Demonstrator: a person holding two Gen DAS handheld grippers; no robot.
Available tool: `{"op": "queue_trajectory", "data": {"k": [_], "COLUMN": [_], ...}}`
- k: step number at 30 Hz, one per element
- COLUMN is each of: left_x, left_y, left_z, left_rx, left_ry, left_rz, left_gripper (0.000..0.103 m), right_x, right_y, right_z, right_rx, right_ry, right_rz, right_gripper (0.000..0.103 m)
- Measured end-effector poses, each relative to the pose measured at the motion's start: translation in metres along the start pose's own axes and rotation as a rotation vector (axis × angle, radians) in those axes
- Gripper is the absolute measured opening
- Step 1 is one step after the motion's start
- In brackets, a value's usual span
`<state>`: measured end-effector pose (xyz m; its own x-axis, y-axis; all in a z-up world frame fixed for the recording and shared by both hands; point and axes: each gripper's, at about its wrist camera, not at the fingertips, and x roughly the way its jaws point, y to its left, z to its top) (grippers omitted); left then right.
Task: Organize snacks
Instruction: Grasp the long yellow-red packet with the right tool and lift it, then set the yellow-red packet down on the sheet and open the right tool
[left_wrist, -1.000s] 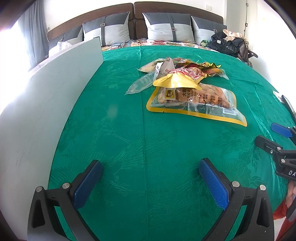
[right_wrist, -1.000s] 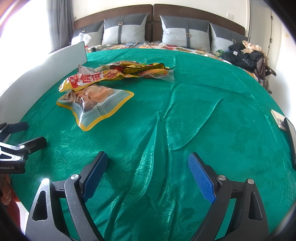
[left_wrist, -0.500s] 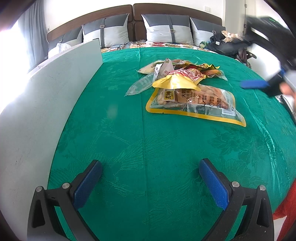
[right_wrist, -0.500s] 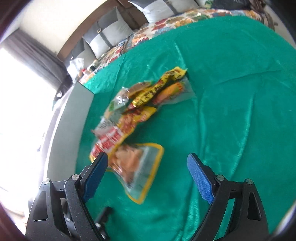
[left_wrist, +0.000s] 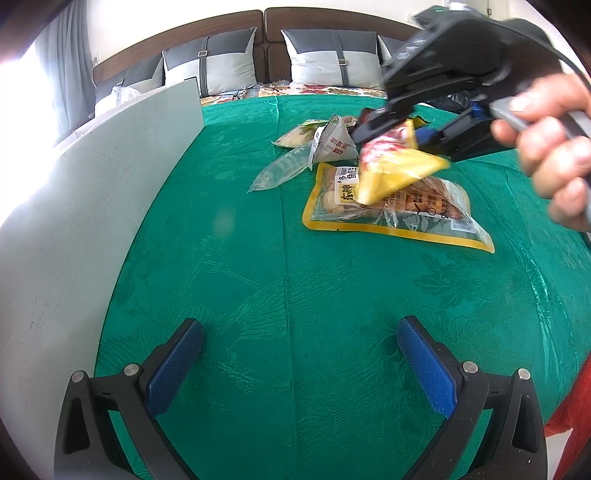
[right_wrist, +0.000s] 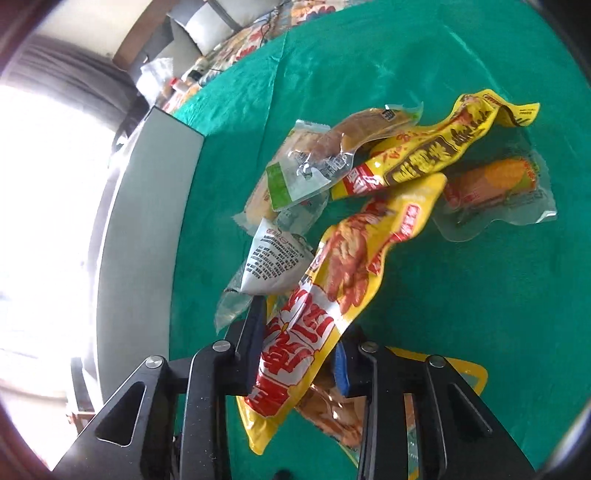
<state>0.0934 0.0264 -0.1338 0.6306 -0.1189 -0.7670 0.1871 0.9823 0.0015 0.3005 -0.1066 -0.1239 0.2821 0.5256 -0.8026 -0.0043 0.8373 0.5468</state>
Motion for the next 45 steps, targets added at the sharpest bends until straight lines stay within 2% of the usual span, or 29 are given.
{"op": "queue_trajectory", "data": {"k": [2,6,8,11,13,14,17,19,22,23,26,28,30,34,36,39,41,43,45], "left_x": [0.0,-0.001,-0.001,-0.001,-0.002,-0.003,-0.003,-0.005,-0.012,-0.012,0.001,0.02,0.042,0.076,0.087,0.105,0.103,0.095,0.079], "left_y": [0.0,0.0,0.0,0.001,0.001,0.0,-0.007,-0.022,-0.055,-0.067,-0.101,-0.115,-0.12,-0.123,-0.124,-0.108,-0.096,-0.092,-0.085], "left_z": [0.0,-0.001,-0.001,0.0,0.0,0.001,0.008,0.016,0.034,0.039,0.056,0.069,0.086,0.125,0.134,0.141,0.14,0.133,0.124], "left_rx": [0.0,0.0,-0.001,-0.005,-0.007,-0.008,0.044,0.158,0.419,0.513,0.76,0.835,0.817,0.627,0.56,0.387,0.307,0.302,0.257], "left_ry": [0.0,-0.001,-0.002,0.001,0.01,0.027,0.121,0.156,0.149,0.151,0.148,0.144,0.167,0.213,0.24,0.363,0.356,0.326,0.278], "left_rz": [0.0,-0.001,0.0,-0.002,-0.003,-0.005,-0.042,-0.086,-0.124,-0.128,-0.086,-0.03,-0.004,-0.054,-0.108,-0.229,-0.226,-0.192,-0.189], "left_gripper": [0.103,0.103,0.103,0.103,0.103,0.103,0.103,0.103,0.103,0.103,0.103,0.103,0.103,0.103,0.103,0.103,0.102,0.093,0.064], "right_x": [-0.018,-0.057,-0.07,-0.089,-0.1,-0.108,-0.121,-0.123,-0.125,-0.123,-0.121,-0.124,-0.126,-0.13,-0.13,-0.131,-0.131,-0.131,-0.129], "right_y": [-0.011,-0.047,-0.076,-0.123,-0.15,-0.161,-0.177,-0.18,-0.176,-0.174,-0.169,-0.172,-0.177,-0.188,-0.19,-0.193,-0.193,-0.191,-0.181], "right_z": [-0.004,-0.019,-0.03,-0.05,-0.063,-0.071,-0.089,-0.092,-0.091,-0.089,-0.094,-0.099,-0.101,-0.104,-0.103,-0.103,-0.102,-0.102,-0.102], "right_rx": [0.002,-0.022,0.009,0.055,0.093,0.102,0.098,0.097,0.102,0.095,0.071,0.08,0.101,0.148,0.161,0.163,0.159,0.139,0.099], "right_ry": [-0.007,-0.024,-0.023,-0.059,-0.102,-0.145,-0.248,-0.265,-0.285,-0.289,-0.291,-0.294,-0.297,-0.302,-0.301,-0.297,-0.293,-0.284,-0.266], "right_rz": [0.036,0.044,0.024,-0.057,-0.094,-0.08,-0.061,-0.064,-0.042,-0.041,-0.063,-0.056,-0.033,0.021,0.038,0.049,0.05,0.032,-0.024], "right_gripper": [0.02,0.018,0.018,0.021,0.025,0.029,0.032,0.035,0.061,0.064,0.065,0.065,0.065,0.065,0.065,0.065,0.066,0.066,0.066]}}
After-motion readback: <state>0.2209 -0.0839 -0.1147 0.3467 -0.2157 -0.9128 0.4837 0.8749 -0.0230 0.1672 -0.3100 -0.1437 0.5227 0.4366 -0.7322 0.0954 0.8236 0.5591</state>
